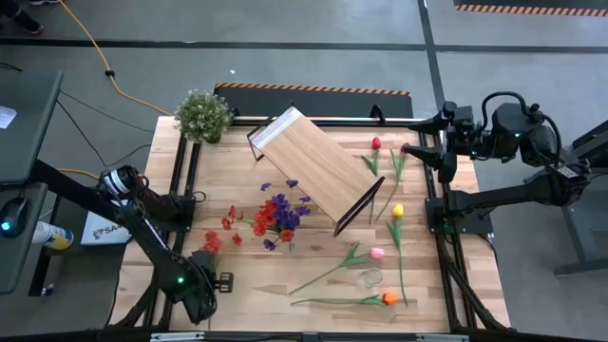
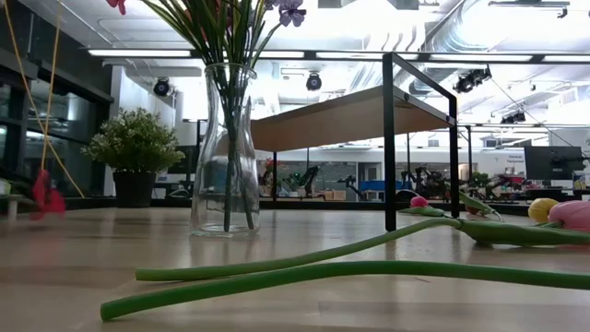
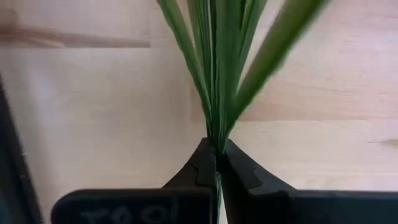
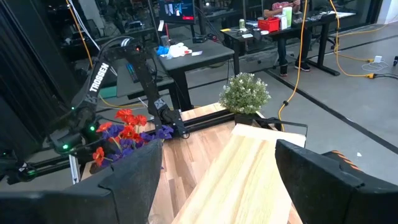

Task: Pick and place flowers into a vace then onto a shelf
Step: Put the orange flower into the left transparent vase

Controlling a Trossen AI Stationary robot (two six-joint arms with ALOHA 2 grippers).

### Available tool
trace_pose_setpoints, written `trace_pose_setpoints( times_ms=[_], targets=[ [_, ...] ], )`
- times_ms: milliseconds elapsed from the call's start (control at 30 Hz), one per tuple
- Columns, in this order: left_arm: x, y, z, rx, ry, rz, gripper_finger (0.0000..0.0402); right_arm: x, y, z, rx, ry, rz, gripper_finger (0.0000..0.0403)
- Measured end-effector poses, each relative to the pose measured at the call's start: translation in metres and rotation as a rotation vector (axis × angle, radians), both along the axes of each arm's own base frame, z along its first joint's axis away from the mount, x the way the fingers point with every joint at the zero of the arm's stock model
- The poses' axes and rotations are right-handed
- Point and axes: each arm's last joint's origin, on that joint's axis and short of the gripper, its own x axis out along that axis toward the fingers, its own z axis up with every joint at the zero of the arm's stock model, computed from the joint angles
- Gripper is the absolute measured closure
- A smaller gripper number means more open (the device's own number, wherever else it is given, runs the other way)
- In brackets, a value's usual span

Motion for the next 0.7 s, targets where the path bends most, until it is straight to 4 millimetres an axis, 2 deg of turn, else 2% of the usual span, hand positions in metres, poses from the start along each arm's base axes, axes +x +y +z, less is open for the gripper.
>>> trace_pose_setpoints(
  times_ms=[333, 700],
  targets=[
    [0.012, -0.02, 0.046, -0.077, -0.052, -0.061, 0.0366, 0.0, 0.0, 0.0, 0.0, 0.0, 0.0, 0.01],
    [0.024, -0.037, 0.097, -0.154, -0.174, -0.237, 0.0366, 0.0, 0.0, 0.0, 0.0, 0.0, 0.0, 0.01]
  ],
)
